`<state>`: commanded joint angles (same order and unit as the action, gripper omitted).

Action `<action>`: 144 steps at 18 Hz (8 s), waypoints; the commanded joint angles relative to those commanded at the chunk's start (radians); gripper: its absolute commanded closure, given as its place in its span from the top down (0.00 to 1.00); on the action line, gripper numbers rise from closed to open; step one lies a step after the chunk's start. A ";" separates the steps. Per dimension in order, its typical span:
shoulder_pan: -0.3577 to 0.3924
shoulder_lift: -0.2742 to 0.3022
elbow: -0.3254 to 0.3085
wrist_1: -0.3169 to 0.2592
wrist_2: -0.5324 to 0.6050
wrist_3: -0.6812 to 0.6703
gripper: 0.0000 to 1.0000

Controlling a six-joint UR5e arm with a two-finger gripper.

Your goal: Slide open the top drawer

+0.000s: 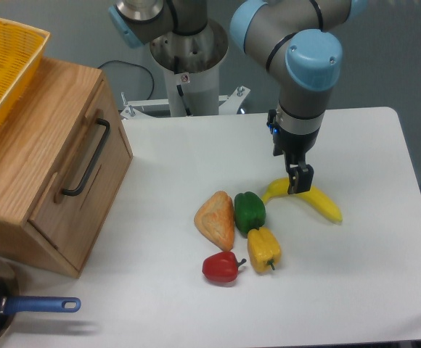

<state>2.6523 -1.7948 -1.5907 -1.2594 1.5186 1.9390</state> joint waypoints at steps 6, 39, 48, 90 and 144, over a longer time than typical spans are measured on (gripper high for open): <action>-0.002 0.000 0.005 0.000 0.000 0.000 1.00; -0.087 0.000 -0.043 0.031 -0.006 -0.420 1.00; -0.126 0.026 -0.051 0.022 -0.002 -0.561 1.00; -0.374 0.061 0.063 -0.167 -0.235 -1.213 1.00; -0.448 0.045 0.038 -0.173 -0.264 -1.382 1.00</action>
<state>2.2043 -1.7503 -1.5524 -1.4327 1.2548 0.5568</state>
